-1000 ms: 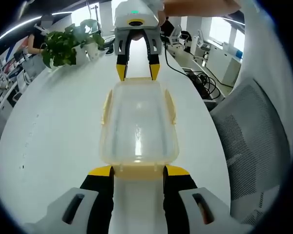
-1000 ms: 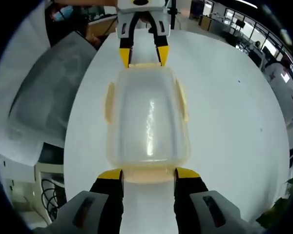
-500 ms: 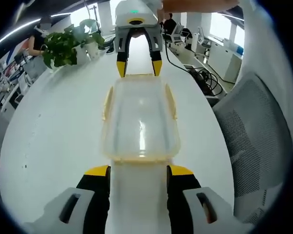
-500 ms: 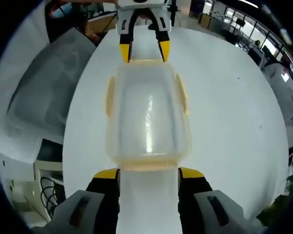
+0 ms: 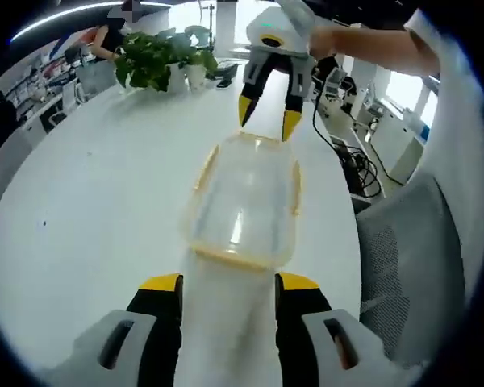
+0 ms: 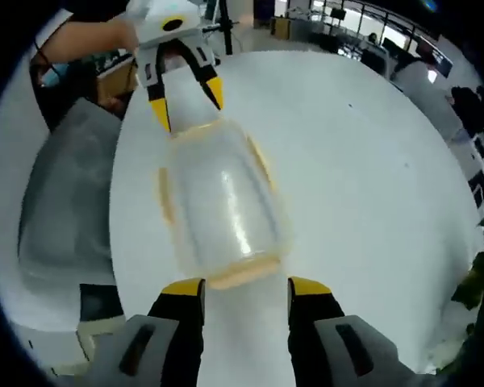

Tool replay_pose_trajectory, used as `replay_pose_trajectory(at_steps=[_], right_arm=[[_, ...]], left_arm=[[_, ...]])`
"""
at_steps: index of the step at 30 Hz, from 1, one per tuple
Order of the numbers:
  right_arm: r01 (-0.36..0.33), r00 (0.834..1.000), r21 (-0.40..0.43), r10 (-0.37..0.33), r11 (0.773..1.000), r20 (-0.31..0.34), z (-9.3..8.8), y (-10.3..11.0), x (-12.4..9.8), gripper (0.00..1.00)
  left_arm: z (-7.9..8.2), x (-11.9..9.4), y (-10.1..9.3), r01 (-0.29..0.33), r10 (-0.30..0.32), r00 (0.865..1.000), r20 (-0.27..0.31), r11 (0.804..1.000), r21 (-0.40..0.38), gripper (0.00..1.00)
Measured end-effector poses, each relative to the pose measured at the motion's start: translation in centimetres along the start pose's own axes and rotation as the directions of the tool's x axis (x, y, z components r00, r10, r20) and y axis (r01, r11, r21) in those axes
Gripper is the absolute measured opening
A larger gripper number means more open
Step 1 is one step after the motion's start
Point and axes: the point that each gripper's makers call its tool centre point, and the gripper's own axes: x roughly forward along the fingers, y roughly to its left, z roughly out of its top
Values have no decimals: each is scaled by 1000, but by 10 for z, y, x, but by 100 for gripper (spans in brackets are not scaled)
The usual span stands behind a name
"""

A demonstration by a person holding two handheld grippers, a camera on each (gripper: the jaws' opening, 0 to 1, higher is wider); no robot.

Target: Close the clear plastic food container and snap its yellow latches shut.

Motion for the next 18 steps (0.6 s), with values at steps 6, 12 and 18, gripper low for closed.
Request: replay_pose_trajectory(at_steps=[6,12,18], right_arm=[[45,998,154,-50,987,32,9,-3,3,38],[64,994,305,-87,950,63,15,-7,4,39],[88,991,436,-123,896,52,12,-13,7,39]], left_arm=[[7,0,5,-61,68,997,27,979,-195,44],[6,4,5,-100,108,994,6,937,-335,43],[6,7,3,-106,126,992,3,849,-517,42]])
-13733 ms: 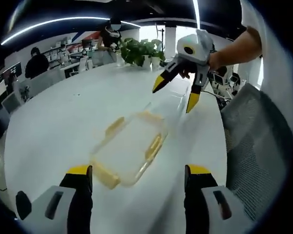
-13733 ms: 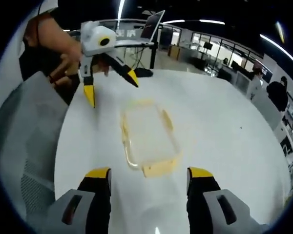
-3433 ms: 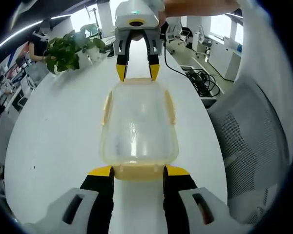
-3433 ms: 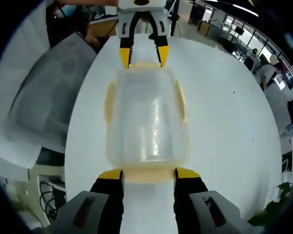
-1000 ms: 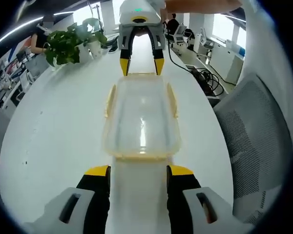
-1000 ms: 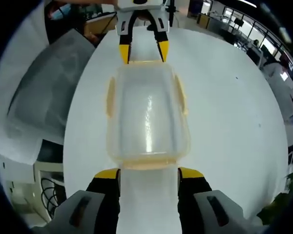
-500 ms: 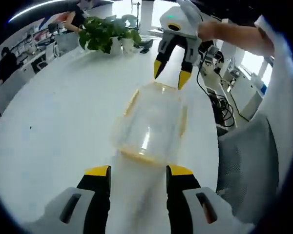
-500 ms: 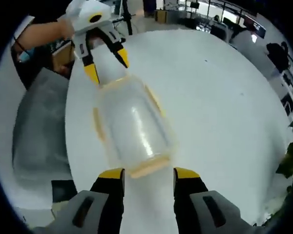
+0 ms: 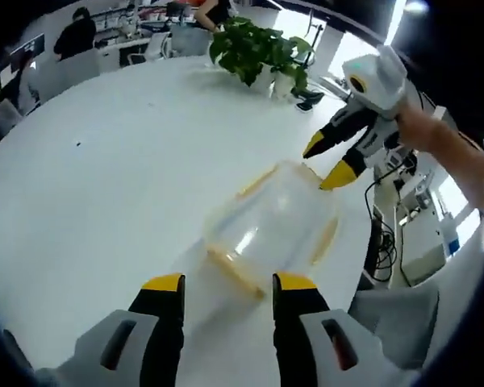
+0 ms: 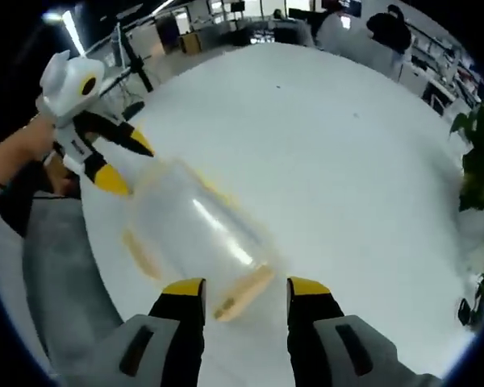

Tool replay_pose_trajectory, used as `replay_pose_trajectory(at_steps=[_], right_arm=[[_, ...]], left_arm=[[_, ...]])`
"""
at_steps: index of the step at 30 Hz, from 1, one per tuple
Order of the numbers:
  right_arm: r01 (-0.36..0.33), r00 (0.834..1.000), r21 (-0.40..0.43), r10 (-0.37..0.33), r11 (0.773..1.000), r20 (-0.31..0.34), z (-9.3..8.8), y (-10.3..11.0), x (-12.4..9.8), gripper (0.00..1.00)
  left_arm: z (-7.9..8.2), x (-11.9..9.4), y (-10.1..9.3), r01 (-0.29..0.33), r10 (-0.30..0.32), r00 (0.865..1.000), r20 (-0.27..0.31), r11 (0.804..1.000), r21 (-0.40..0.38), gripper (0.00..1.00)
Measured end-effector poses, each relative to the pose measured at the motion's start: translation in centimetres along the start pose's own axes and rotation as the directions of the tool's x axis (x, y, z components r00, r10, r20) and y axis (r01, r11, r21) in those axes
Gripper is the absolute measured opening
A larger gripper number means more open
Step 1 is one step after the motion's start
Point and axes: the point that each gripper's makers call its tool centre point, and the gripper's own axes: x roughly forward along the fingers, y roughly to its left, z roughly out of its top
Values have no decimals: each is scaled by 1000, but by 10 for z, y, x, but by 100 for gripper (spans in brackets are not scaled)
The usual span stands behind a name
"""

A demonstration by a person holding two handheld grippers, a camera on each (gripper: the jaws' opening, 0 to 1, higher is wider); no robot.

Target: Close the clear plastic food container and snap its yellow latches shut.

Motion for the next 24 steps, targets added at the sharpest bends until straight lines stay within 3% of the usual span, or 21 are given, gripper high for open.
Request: replay_pose_trajectory(at_steps=[2,6,13,20,24], right_arm=[[-1,1000,28,1,1000,-14,-4,0,1,39],[-17,1000,173,18,985,-6,-6,2,5,39],[-59,998,274,61,960,1,-9,6,7,36],[-104,994,341,104,934,20,-9,14,10,35],[-97,995,347,99,933,11,-9,15,11,35]], left_arm=[[-2,0,-1,-15,15,1000,-4,999,-29,41],[-5,5,-7,-2,0,1000,-11,991,-131,41],[-6,15,-16,13,-16,1000,-15,977,-211,36],[-4,19,-21,24,-28,1000,-13,974,-224,36],[-4,20,-23,11,-16,1000,-21,975,-221,34]])
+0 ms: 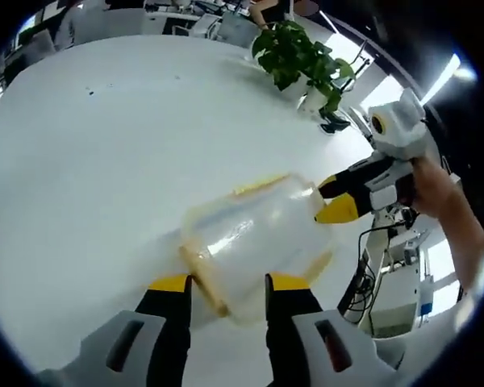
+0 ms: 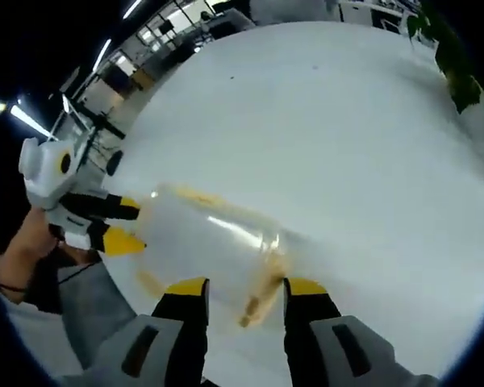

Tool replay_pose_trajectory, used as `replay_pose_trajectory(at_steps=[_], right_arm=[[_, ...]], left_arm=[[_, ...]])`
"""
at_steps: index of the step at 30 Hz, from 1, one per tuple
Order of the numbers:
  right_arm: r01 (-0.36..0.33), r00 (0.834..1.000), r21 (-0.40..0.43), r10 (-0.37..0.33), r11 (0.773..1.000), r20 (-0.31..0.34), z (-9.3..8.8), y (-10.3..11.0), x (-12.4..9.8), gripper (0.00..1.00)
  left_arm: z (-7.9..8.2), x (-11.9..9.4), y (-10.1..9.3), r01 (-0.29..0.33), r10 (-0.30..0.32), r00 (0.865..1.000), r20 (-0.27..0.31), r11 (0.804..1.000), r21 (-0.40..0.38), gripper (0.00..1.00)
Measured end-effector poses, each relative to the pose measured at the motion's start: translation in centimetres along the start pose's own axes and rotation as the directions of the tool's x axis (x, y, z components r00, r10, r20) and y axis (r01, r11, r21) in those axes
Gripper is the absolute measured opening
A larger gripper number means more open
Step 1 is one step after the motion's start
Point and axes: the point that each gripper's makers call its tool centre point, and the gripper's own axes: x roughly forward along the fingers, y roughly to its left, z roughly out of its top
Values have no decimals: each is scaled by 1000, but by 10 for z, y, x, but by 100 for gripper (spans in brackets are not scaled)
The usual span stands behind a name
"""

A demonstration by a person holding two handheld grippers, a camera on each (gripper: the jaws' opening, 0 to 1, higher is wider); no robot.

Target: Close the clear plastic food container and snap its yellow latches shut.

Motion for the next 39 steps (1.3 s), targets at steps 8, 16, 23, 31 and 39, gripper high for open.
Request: replay_pose_trajectory(at_steps=[8,16,23,31,39], right_arm=[[1,1000,-22,-1,1000,18,8,7,2,30],[9,1000,-12,-9,1000,4,2,7,1,32],[6,1000,-3,-6,1000,14,0,5,2,35],[25,999,-62,-24,998,21,1,7,1,39],[41,999,-109,-42,993,-8,1,3,-1,39]], left_arm=[[3,1,-1,3,-3,1000,-19,1000,-15,27],[1,0,-3,20,-20,1000,-7,999,-28,29],[1,1,-2,37,-37,999,-6,999,-33,32],[1,0,-1,45,-45,999,-2,999,-21,34],[4,-7,3,59,-58,998,15,997,-52,36]])
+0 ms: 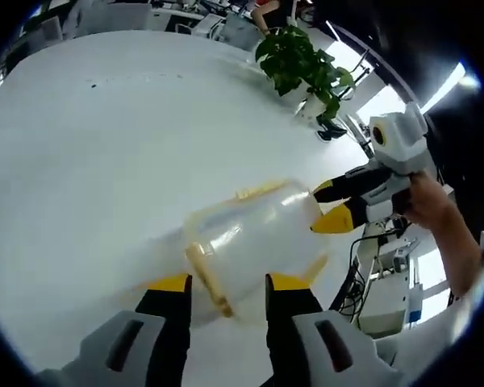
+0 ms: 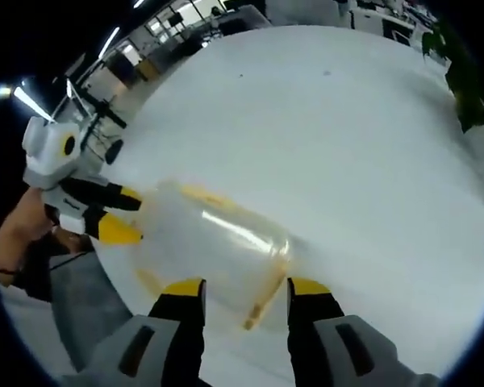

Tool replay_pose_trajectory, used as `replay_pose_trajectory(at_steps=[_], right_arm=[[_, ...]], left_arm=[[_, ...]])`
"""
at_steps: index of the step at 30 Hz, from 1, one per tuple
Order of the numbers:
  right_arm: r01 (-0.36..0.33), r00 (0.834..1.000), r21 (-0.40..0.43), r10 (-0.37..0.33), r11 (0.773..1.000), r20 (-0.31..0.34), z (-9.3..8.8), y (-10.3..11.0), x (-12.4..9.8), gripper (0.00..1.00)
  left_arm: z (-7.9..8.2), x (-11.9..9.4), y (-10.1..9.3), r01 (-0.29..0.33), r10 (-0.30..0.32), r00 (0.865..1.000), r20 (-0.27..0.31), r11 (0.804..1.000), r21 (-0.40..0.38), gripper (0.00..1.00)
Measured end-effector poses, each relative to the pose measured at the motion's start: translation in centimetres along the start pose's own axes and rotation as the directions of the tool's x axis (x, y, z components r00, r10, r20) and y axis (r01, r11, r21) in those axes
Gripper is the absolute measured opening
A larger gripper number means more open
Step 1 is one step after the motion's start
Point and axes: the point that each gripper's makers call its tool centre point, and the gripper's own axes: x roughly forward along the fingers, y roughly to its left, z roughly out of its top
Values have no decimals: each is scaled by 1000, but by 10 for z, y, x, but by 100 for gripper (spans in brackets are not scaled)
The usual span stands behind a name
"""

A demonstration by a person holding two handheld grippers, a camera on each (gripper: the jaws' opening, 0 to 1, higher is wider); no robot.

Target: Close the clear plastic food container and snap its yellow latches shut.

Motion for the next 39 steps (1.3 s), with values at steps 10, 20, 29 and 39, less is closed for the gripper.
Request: replay_pose_trajectory(at_steps=[10,20,29,39], right_arm=[[0,1000,-93,-1,996,-13,7,2,-5,42],[-3,998,-260,-12,966,-58,5,4,-7,43],[-19,996,-371,-17,928,-93,6,7,-8,43],[-39,990,-491,-35,871,-140,4,8,-7,44]], left_arm=[[4,-3,-2,-7,6,1000,4,994,106,38],[7,-9,2,-25,33,999,-29,974,223,38],[7,-11,-2,-13,38,997,-72,947,321,38],[9,-12,-7,13,40,993,-110,897,442,37]])
